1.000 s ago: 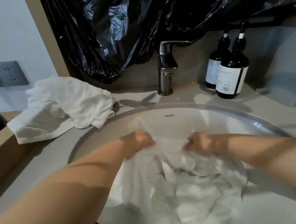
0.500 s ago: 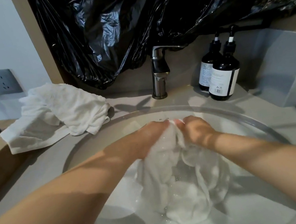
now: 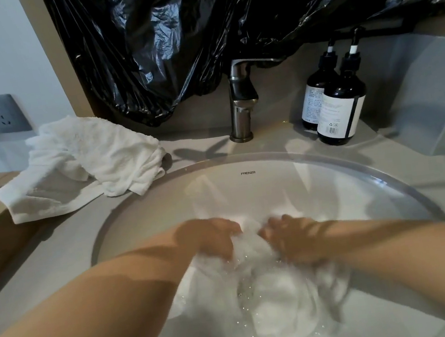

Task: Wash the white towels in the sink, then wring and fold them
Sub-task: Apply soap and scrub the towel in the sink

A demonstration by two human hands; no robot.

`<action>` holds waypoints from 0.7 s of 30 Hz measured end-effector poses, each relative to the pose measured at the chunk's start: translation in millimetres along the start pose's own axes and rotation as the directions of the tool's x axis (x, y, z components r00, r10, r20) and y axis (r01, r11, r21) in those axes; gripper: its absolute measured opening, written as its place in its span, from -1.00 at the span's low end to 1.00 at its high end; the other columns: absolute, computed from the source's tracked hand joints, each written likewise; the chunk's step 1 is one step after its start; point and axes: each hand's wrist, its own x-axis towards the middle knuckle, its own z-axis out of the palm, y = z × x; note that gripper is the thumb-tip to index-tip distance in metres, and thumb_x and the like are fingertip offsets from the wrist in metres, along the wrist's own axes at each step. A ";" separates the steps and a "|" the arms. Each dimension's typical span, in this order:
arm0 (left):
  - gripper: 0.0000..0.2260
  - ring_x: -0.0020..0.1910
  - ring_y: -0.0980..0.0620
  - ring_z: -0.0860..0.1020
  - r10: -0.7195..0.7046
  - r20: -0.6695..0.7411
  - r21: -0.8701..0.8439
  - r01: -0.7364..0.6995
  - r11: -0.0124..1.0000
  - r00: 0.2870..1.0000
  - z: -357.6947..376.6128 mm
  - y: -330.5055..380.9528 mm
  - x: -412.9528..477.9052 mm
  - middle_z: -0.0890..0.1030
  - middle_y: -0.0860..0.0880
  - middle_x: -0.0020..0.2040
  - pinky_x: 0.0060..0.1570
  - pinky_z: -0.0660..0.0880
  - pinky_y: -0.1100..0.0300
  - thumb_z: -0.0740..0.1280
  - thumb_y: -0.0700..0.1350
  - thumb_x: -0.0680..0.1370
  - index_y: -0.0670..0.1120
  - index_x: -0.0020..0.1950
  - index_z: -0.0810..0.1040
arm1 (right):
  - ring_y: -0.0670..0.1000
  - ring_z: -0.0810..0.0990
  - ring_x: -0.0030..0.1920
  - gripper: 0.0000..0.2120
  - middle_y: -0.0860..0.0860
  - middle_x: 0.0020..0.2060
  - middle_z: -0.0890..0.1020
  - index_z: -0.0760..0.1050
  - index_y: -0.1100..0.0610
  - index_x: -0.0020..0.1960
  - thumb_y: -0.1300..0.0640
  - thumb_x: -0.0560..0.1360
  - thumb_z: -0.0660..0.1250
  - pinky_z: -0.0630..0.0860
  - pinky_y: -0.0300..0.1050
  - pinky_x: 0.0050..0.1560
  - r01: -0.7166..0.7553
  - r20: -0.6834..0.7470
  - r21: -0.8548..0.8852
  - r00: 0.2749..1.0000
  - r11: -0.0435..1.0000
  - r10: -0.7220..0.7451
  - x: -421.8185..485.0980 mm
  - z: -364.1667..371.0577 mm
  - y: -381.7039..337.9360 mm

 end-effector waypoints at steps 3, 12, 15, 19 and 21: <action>-0.68 -0.18 -0.03 0.49 -0.060 -0.037 -0.564 0.029 0.825 0.998 -19.3 -3.8 -16.7 0.54 -0.07 0.00 -0.30 0.41 0.31 0.33 -0.32 0.47 -0.01 0.15 0.59 | -0.01 0.52 -0.05 -0.72 0.03 0.03 0.59 0.56 0.15 0.14 0.18 0.44 0.44 0.44 -0.23 -0.15 -0.156 -0.003 0.580 0.981 0.800 0.193 0.0 -23.7 31.2; -0.83 -0.22 -0.13 0.53 -0.201 -0.146 -0.986 -0.159 -0.050 0.969 -41.0 35.6 -33.5 0.56 -0.15 -0.25 -0.13 0.46 0.13 0.18 -0.09 0.47 -0.16 -0.11 0.50 | -0.02 0.49 -0.39 -0.90 -0.06 -0.40 0.56 0.41 0.07 -0.12 0.19 0.45 0.34 0.33 -0.34 -0.55 0.275 -0.342 0.940 0.723 0.204 0.601 -47.1 -95.7 -36.2; -0.68 -0.22 -0.13 0.53 -0.136 -0.124 -0.989 -0.134 -0.063 0.983 -41.3 41.2 -37.5 0.57 -0.16 -0.29 -0.19 0.43 0.13 0.10 -0.02 0.55 -0.19 -0.11 0.55 | -0.13 0.51 -0.16 -0.86 -0.11 -0.14 0.53 0.39 0.01 -0.03 0.10 0.46 0.33 0.41 -0.23 -0.23 0.338 -0.558 0.817 0.670 0.468 0.490 -49.8 -89.7 -61.2; -0.73 -0.18 -0.16 0.55 -0.095 -0.129 -0.990 -0.123 0.068 0.987 -45.0 29.7 -37.8 0.56 -0.20 -0.19 -0.06 0.49 0.03 0.11 -0.07 0.50 -0.20 -0.01 0.51 | -0.08 0.44 -0.23 -0.92 -0.07 -0.22 0.48 0.38 0.04 -0.10 0.04 0.52 0.23 0.28 -0.15 -0.22 0.308 -0.641 0.719 0.641 0.622 0.423 -33.5 -86.8 -36.4; -0.76 -0.13 -0.13 0.53 -0.116 -0.173 -0.939 -0.128 0.320 0.978 -48.2 24.8 -38.8 0.55 -0.18 -0.14 -0.01 0.49 0.06 0.19 -0.10 0.44 -0.20 -0.03 0.54 | 0.01 0.44 -0.27 -0.81 -0.03 -0.32 0.46 0.38 0.09 -0.18 0.02 0.54 0.21 0.28 -0.10 -0.31 0.213 -0.559 0.742 0.719 0.635 0.412 -26.7 -83.1 -9.3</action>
